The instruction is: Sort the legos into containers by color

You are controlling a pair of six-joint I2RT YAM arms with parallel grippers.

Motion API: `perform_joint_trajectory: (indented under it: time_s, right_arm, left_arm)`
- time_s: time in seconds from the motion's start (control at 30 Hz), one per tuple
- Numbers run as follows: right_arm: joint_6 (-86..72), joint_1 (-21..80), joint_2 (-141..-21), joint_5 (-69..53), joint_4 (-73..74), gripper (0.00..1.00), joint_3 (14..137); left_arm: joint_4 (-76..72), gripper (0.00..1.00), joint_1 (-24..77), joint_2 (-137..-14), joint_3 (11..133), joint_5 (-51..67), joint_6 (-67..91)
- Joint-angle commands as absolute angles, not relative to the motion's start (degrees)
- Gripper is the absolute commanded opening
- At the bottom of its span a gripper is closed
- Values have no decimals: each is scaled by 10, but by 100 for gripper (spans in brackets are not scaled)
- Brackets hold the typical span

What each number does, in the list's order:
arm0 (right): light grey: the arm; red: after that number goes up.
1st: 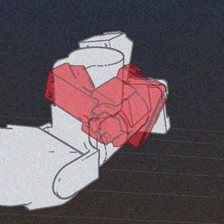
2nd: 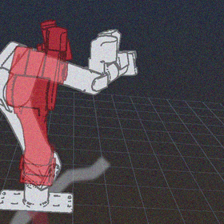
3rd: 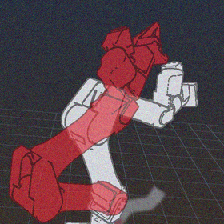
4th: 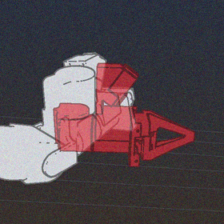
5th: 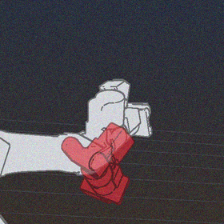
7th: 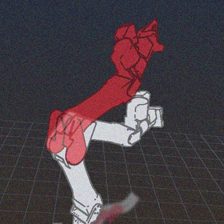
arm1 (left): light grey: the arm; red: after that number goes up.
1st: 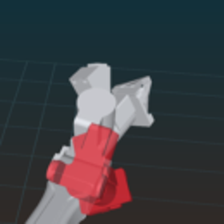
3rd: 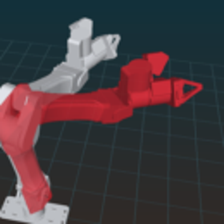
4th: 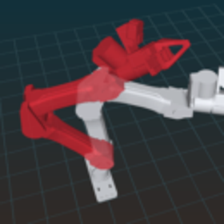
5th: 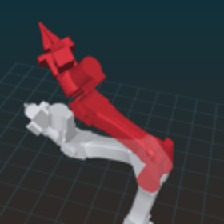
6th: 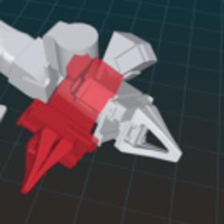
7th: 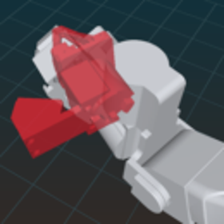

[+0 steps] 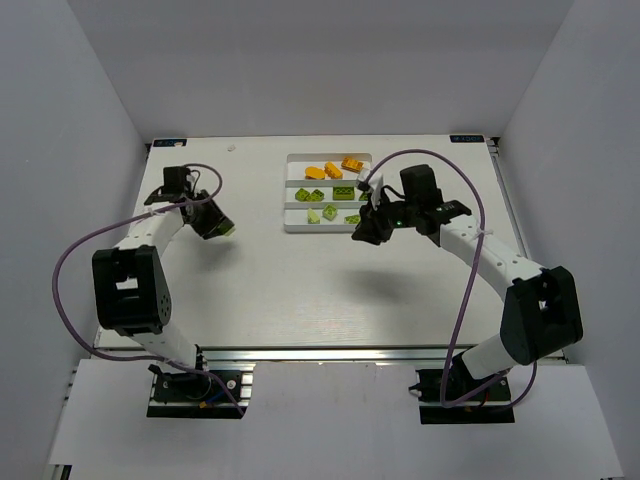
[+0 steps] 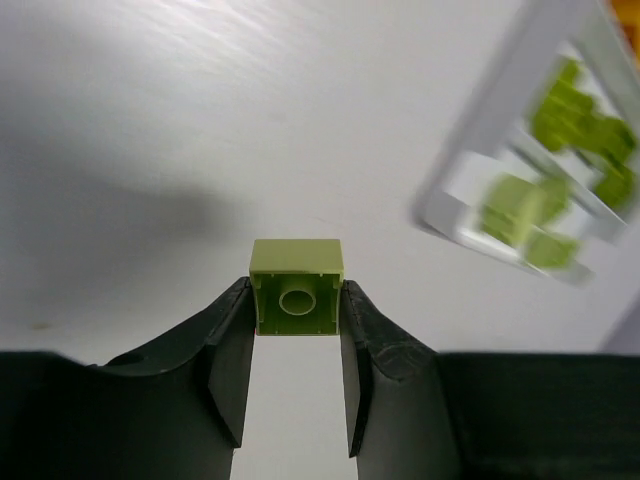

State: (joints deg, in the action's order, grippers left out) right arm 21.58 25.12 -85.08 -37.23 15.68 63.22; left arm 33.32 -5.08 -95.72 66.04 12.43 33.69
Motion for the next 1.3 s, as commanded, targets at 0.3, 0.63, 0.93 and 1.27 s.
perform_joint_trajectory:
  time_s: [0.3, 0.63, 0.93, 1.27]
  right_arm:
    - [185, 231, -828, -353, 144, 24, 635]
    - [178, 216, -820, -346, 136, 37, 627]
    - [186, 213, -820, -346, 145, 57, 624]
    - [169, 206, -805, -360, 179, 81, 659]
  left_arm:
    - [197, 16, 107, -1042, 785, 270, 461]
    - [274, 37, 152, -1156, 922, 221, 453]
    - [305, 70, 173, -1187, 973, 212, 445]
    - [327, 85, 173, -1013, 968, 172, 365]
